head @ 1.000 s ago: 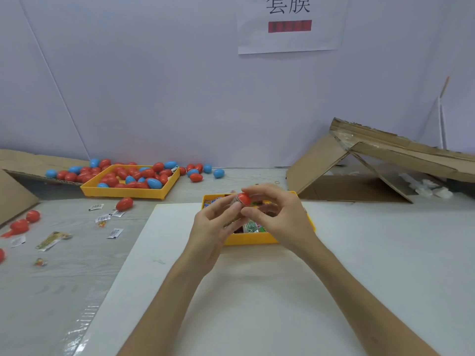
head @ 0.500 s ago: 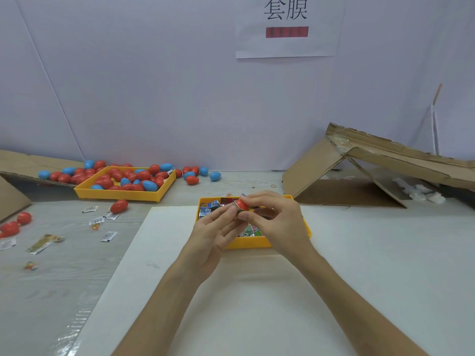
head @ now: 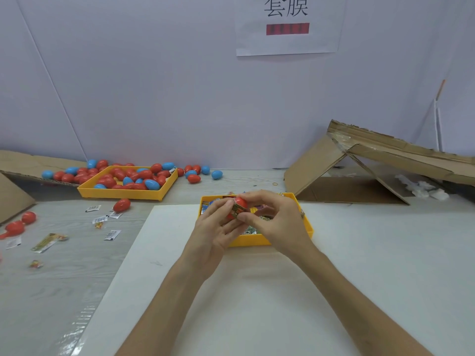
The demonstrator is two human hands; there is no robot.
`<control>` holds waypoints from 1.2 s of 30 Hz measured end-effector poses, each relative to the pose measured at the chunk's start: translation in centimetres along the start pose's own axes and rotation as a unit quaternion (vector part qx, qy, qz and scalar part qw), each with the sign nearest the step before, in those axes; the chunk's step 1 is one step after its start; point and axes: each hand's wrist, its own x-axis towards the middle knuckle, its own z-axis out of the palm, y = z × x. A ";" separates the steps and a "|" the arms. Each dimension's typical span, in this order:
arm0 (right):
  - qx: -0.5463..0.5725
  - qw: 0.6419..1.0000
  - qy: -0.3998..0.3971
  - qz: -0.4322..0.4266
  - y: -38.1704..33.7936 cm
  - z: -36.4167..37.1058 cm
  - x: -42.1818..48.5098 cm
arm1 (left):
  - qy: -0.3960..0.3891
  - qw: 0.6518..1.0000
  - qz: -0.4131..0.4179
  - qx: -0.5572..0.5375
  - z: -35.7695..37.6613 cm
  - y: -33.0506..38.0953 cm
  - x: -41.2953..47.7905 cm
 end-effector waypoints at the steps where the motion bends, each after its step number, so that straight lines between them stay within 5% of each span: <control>1: 0.005 1.000 0.004 0.005 0.0 0.0 0.0 | -0.001 1.000 -0.004 -0.003 0.1 0.0 0.0; 14: 0.028 0.999 0.009 0.014 0.2 0.0 -0.1 | -0.018 0.999 -0.005 -0.051 0.3 -0.5 0.0; 19: 0.155 0.980 -0.044 0.118 -0.1 -0.5 0.3 | 0.011 0.999 0.022 -0.045 -0.1 -0.4 0.3; 22: 0.175 0.968 -0.035 0.175 -0.3 -0.5 0.4 | 0.050 0.993 0.072 0.073 -0.1 -0.7 0.5; 27: 0.184 0.959 -0.023 0.213 0.0 -0.1 0.2 | 0.084 0.884 0.267 0.376 -0.1 -1.5 0.5; 36: 0.179 0.966 0.013 0.187 0.3 0.5 0.2 | 0.091 0.813 0.358 0.451 -0.6 -2.3 0.6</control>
